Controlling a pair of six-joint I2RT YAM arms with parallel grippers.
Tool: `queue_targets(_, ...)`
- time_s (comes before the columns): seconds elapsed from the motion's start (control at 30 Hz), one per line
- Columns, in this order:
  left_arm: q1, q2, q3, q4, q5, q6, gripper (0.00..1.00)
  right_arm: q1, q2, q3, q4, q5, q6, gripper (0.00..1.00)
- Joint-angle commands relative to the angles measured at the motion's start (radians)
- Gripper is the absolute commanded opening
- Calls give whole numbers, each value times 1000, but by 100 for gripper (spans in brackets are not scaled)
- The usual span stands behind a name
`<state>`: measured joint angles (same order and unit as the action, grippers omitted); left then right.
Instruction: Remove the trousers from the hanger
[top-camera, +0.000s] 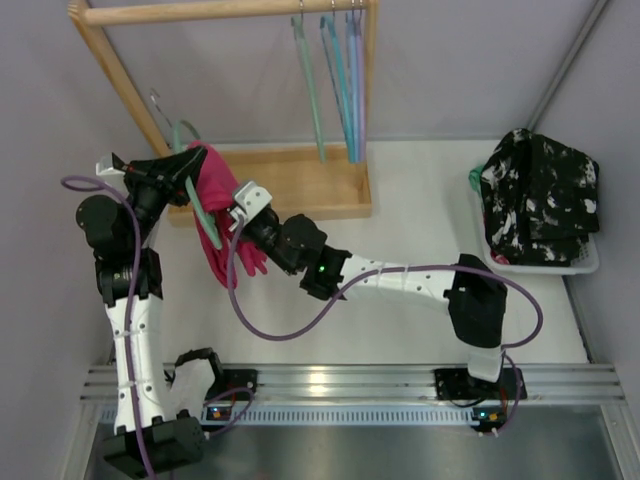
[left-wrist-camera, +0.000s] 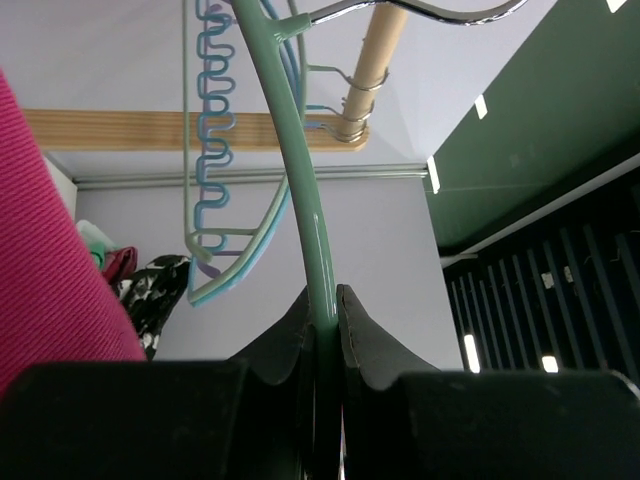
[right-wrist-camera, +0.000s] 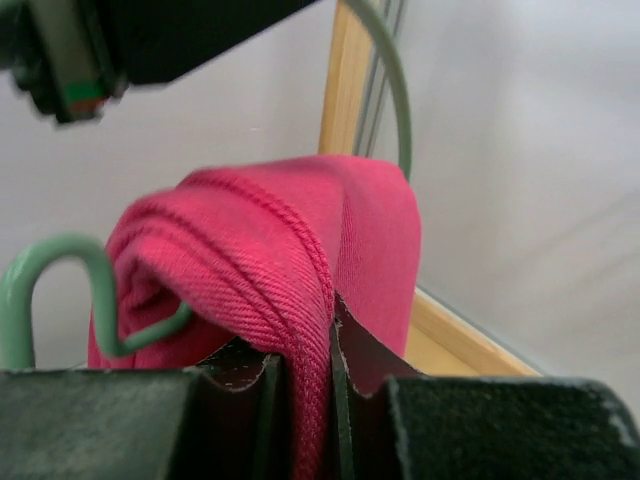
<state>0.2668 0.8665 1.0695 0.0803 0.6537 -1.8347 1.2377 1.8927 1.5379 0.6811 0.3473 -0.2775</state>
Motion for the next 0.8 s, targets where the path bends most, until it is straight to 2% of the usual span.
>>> queue_targets(0.0, -17, -30, -32, 75, -12, 90, 0, -52, -142, 74, 51, 7, 55, 0)
queue_targets(0.23, -20, -77, -157, 21, -19, 186, 0, -81, -196, 152, -29, -8, 98, 0)
queue_targets(0.6, -20, -96, -278, -30, -29, 238, 0, -115, -228, 330, -107, -5, 84, 0)
queue_targets(0.77, -20, -113, -310, -154, -45, 270, 0, -139, -238, 393, -117, 13, 81, 0)
